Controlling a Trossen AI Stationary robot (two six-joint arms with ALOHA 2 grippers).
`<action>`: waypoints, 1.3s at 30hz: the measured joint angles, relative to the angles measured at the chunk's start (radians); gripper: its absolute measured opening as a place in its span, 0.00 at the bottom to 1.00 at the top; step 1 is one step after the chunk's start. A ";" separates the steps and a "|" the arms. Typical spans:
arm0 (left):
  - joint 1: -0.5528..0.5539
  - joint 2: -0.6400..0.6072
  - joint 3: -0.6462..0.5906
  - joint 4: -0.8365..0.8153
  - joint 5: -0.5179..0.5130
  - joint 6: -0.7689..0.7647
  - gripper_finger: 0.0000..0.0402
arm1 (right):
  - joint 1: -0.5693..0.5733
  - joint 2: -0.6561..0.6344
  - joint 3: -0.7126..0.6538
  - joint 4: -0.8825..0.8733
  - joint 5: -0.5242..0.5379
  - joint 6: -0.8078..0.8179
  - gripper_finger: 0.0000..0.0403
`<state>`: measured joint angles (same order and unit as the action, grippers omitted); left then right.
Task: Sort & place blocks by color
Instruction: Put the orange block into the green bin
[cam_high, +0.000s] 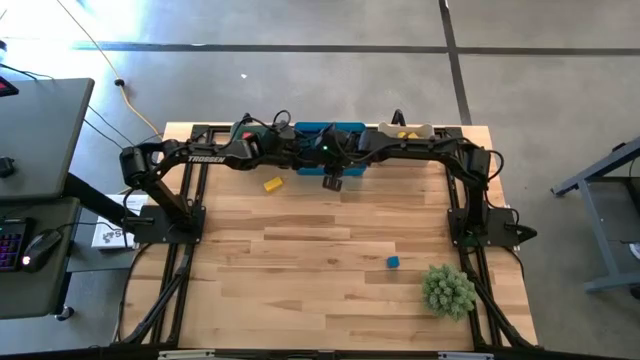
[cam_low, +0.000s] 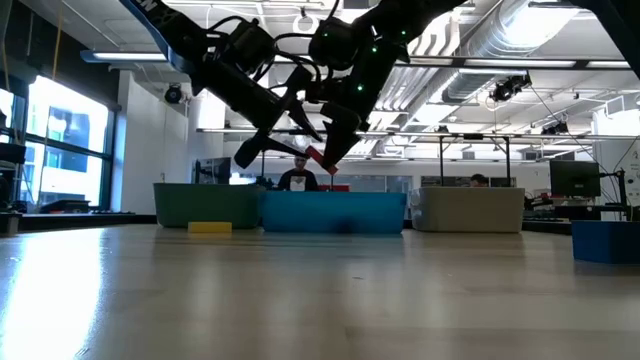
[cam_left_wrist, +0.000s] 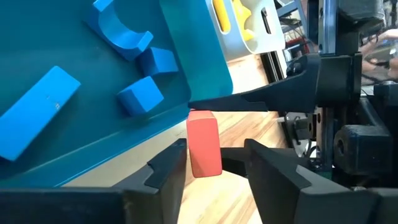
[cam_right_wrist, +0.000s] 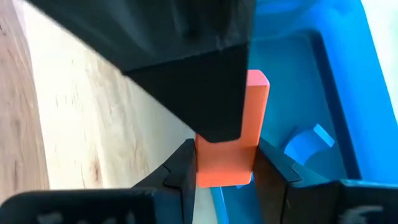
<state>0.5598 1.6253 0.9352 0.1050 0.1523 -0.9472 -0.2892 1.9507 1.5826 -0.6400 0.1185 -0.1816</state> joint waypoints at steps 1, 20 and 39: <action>0.000 0.000 0.000 -0.001 0.000 0.012 0.36 | 0.004 0.000 0.000 -0.002 0.009 0.002 0.24; 0.001 0.000 0.000 -0.011 0.023 0.086 0.29 | 0.025 -0.005 0.001 -0.015 0.037 0.018 0.24; 0.015 0.001 0.002 -0.002 0.050 0.108 0.29 | 0.028 -0.005 0.048 -0.075 0.032 0.025 0.24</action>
<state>0.5751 1.6264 0.9367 0.1030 0.2024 -0.8397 -0.2615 1.9453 1.6310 -0.7151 0.1502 -0.1567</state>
